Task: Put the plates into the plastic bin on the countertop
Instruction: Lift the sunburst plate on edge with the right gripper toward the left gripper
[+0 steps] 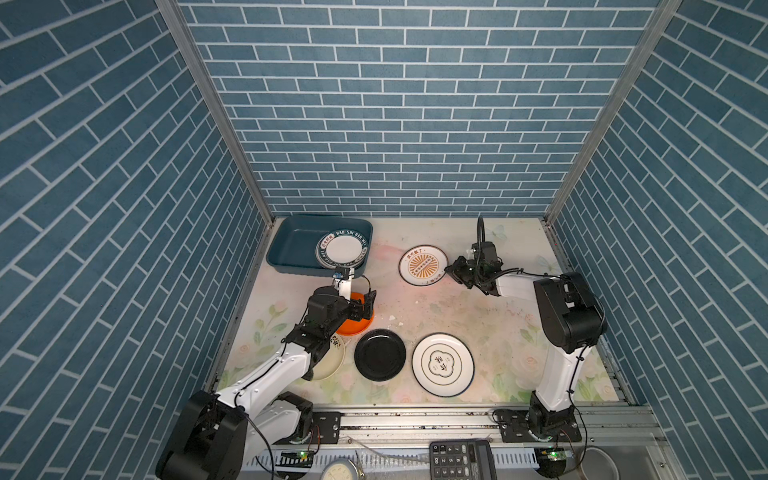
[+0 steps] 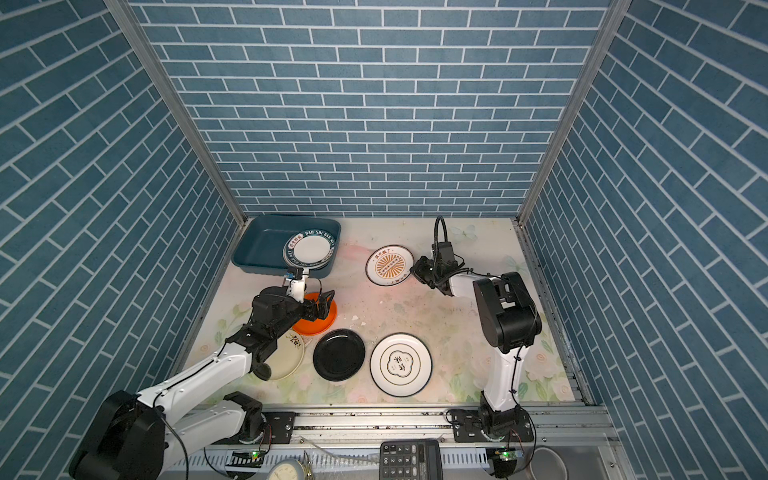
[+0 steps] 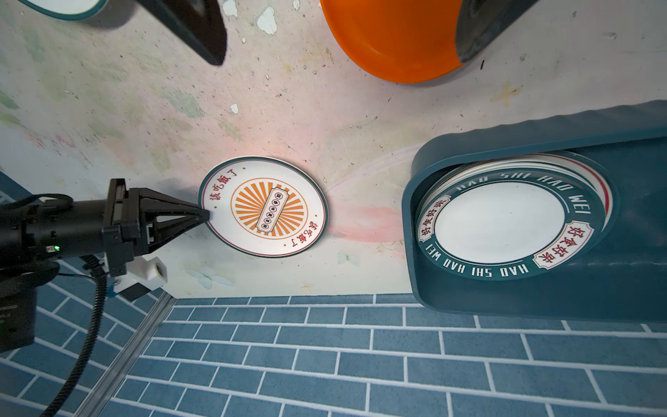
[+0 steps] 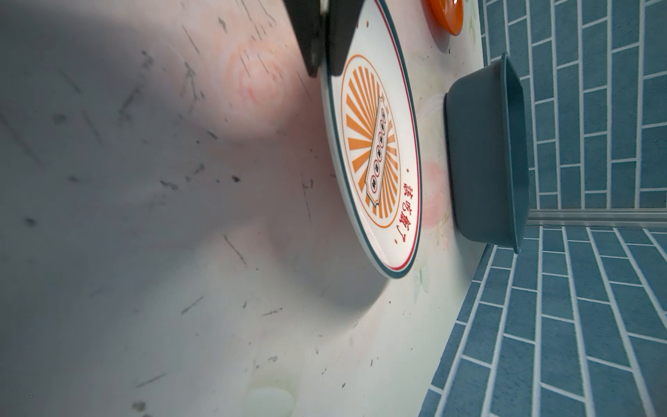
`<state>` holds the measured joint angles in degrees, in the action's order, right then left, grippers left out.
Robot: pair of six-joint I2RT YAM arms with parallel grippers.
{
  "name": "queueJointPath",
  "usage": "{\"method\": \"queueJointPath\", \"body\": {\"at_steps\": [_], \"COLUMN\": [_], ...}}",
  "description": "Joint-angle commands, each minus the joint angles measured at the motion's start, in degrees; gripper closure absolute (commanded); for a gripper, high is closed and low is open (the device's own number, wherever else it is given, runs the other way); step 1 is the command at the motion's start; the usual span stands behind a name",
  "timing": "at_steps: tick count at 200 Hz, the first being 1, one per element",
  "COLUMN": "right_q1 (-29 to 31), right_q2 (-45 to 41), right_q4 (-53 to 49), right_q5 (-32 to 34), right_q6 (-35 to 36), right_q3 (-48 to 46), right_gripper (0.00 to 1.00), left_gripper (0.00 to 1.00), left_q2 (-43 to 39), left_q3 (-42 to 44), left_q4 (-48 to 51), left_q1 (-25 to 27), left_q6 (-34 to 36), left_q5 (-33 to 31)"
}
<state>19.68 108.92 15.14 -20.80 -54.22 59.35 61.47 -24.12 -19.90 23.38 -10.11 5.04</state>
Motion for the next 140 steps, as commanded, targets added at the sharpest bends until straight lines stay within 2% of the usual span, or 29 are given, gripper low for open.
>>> {"method": "queueJointPath", "body": {"at_steps": [1,49,78,99,117,140], "right_q1": [-0.24,-0.23,-0.26,-0.27,-0.32,-0.34], "right_q2": [-4.95,-13.61,-19.51,-23.43,-27.38,-32.27], "right_q4": [2.04,0.54,-1.35,-4.32,-5.94,-9.12], "right_q5": [2.13,2.95,3.72,3.6,3.14,3.63], "right_q6": [2.34,4.7,8.79,12.0,14.02,17.04], "right_q3": [-2.99,-9.31,-12.29,-12.86,-13.72,-14.59], "right_gripper": [1.0,1.0,1.0,1.0,1.0,1.0], "left_gripper": [0.0,0.01,0.01,0.0,0.0,0.01], "left_q2": [-0.64,-0.01,1.62,2.98,4.57,6.79], "left_q3": [-1.1,-0.49,-0.45,-2.23,-4.83,-8.36], "left_q4": [-0.04,-1.4,-2.0,-0.58,2.26,2.92], "left_q1": [1.13,1.19,1.23,1.21,1.18,1.23], "left_q6": [1.16,-1.02,-4.09,-6.93,-11.99,-13.47], "left_q5": [-1.52,-2.29,-3.46,-3.17,-5.89,-3.88]}}
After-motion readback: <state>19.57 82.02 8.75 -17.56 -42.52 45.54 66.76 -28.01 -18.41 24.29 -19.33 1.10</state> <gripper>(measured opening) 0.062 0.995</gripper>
